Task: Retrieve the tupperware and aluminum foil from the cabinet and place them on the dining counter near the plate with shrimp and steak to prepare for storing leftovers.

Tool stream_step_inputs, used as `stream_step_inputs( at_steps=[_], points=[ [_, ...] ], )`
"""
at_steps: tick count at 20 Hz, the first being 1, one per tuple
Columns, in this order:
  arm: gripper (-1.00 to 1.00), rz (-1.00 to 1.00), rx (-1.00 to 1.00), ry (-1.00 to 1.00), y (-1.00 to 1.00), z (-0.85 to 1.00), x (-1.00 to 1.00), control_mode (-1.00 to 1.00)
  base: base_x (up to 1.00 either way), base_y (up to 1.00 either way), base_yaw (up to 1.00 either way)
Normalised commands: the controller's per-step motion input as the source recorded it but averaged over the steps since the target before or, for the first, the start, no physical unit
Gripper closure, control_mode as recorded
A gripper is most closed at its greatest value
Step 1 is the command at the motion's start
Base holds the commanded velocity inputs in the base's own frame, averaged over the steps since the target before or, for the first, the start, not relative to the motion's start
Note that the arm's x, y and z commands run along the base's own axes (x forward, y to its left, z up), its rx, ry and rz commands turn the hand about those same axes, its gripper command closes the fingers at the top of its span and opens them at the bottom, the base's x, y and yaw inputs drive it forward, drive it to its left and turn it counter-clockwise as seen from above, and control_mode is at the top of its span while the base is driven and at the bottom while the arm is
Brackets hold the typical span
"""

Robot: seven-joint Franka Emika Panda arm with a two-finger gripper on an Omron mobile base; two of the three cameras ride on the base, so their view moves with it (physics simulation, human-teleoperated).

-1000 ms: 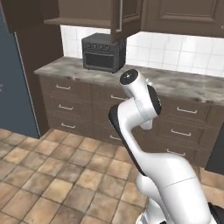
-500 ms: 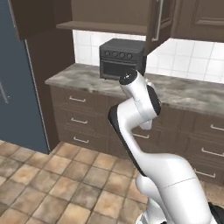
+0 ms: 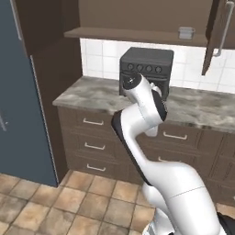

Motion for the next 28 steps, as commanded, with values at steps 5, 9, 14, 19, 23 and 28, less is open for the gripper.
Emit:
stream_step_inputs(
  at_steps=[5,9,14,19,23,28],
  points=[
    [-1.00,0.00,0.00,0.00,0.00,0.00,0.00,1.00,1.00,0.38,-0.32],
    [-1.00,0.00,0.00,0.00,0.00,0.00,0.00,1.00,1.00,0.30,-0.38],
    [-1.00,0.00,0.00,0.00,0.00,0.00,0.00,1.00,1.00,0.18,-0.44],
    [-1.00,0.00,0.00,0.00,0.00,0.00,0.00,1.00,1.00,0.03,-0.46],
    [-1.00,0.00,0.00,0.00,0.00,0.00,0.00,1.00,0.87,0.00,-0.50],
    [-1.00,0.00,0.00,0.00,0.00,0.00,0.00,1.00,0.76,0.01,-0.50]
  ],
)
